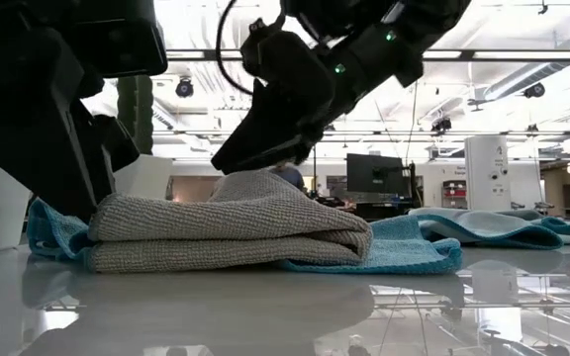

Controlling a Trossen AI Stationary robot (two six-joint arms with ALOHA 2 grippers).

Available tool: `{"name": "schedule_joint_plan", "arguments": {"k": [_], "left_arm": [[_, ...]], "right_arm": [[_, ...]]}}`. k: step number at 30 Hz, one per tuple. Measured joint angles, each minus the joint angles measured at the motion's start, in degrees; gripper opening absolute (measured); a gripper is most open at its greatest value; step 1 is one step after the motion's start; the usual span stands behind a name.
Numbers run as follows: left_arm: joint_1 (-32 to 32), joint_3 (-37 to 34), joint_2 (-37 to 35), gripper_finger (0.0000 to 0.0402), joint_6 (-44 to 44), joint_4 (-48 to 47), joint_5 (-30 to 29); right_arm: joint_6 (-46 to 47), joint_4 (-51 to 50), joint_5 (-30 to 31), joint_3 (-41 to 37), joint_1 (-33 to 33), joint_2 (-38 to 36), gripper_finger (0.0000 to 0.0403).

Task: Fold microfiber towels
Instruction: Fold the gray microfiber towel

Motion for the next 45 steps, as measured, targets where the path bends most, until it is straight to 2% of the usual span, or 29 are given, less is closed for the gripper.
{"name": "schedule_joint_plan", "arguments": {"k": [7, 9, 18, 23, 32, 45], "left_arm": [[0.00, -0.04, -0.02, 0.0129, 0.00, 0.15, -0.02], [0.00, -0.07, -0.02, 0.0129, 0.02, 0.13, -0.02], [0.02, -0.18, -0.04, 0.0129, 0.02, 0.12, -0.04], [0.01, -0.22, -0.04, 0.0129, 0.04, -0.03, -0.04], [-0.29, 0.26, -0.24, 0.0129, -0.01, -0.08, 0.81], [-4.17, 2.34, -2.88, 0.0129, -0.08, -0.44, 1.81]], "right_arm": [[0.66, -0.76, -1.04, -0.24, -1.96, 0.55, 0.0202], [0.66, -0.22, -1.17, -0.24, -2.08, 0.86, 0.0203], [2.45, 2.66, -8.47, -0.22, -2.06, 4.68, 0.0188], [1.95, 3.13, -10.00, -0.11, -2.08, 4.51, 0.0153], [0.40, 3.10, -10.00, 0.22, -2.08, 4.35, 0.0019], [-7.13, 3.09, -12.14, 6.39, -1.42, 4.39, 0.0011]]}}
